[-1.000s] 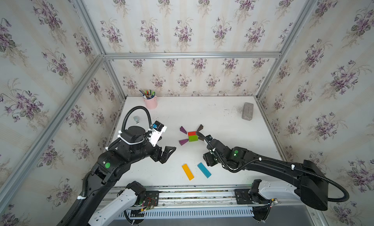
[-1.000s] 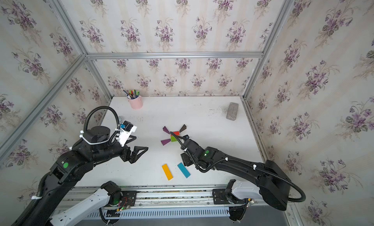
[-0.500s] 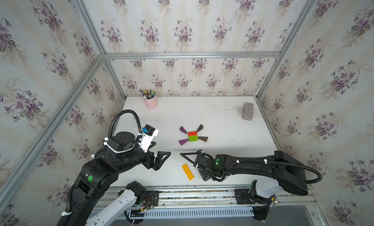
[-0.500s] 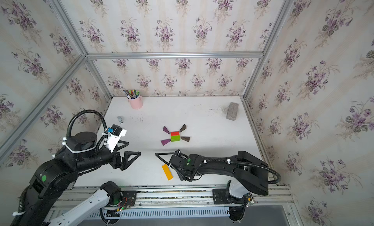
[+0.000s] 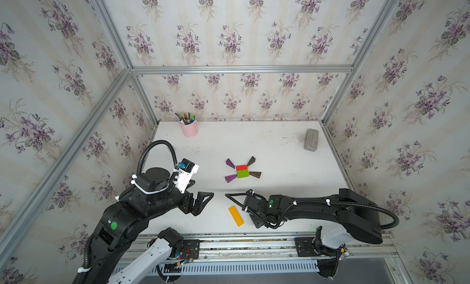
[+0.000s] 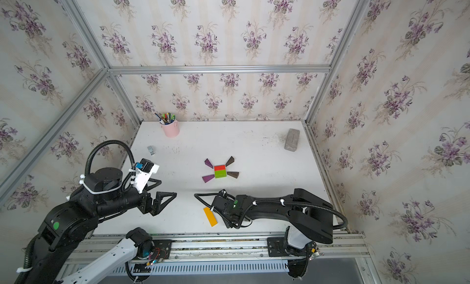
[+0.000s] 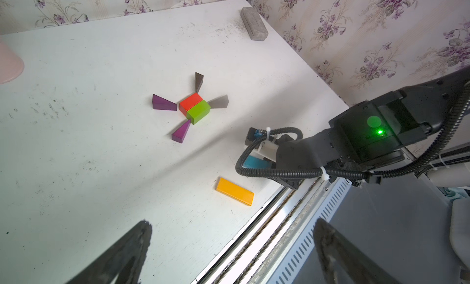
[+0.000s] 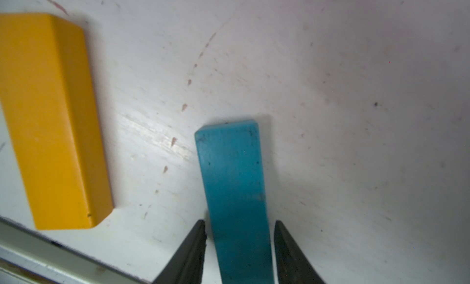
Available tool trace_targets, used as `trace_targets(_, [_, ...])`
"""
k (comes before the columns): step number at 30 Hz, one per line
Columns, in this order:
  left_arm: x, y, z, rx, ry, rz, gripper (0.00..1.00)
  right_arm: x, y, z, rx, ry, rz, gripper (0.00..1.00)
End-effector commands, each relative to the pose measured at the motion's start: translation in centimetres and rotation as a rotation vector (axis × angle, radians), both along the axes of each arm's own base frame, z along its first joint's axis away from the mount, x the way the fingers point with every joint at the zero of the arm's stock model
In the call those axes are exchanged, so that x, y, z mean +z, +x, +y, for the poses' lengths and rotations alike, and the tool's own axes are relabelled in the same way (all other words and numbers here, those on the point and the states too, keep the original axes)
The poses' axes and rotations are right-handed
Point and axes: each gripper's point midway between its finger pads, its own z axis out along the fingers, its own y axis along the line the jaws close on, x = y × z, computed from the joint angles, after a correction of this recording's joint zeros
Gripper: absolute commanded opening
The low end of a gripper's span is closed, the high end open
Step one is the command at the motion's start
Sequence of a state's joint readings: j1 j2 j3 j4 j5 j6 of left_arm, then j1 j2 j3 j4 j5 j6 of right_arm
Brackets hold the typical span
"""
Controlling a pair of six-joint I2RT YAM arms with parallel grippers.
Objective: Assemble a small pinwheel with building blocks
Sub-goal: Assemble the building block at the center of the board.
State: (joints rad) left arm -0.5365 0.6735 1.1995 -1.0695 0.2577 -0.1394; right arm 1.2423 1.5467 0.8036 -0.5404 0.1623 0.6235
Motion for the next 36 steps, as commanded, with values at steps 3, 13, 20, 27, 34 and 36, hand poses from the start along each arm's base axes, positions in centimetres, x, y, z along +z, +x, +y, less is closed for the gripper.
trace_targets(3, [0.3, 0.2, 0.4, 0.031, -0.003, -0.014, 1.00, -0.1, 0.2, 0.4, 0.004, 0.009, -0.008, 0.42])
trace_targets(13, [1.3, 1.9, 2.6, 0.172, 0.036, -0.091, 1.00, 1.4, 3.2, 1.9, -0.086, 0.059, -0.023, 0.29])
trace_targets(20, [1.2, 2.6, 2.6, 0.202, 0.009, -0.128, 1.00, 2.1, 6.3, 2.0, -0.203, 0.102, -0.009, 0.29])
trace_targets(27, [0.3, 3.9, 3.1, 0.248, 0.066, -0.128, 1.00, 2.5, 8.9, 3.5, -0.255, 0.087, 0.023, 0.29])
trace_targets(34, [-3.1, 2.1, 2.0, 0.218, 0.012, 0.053, 1.00, 1.5, 9.9, 4.4, -0.296, 0.071, 0.056, 0.30])
trace_targets(36, [-3.5, 1.7, 1.7, 0.215, -0.008, 0.092, 1.00, 1.3, 10.2, 4.3, -0.310, 0.069, 0.062, 0.30])
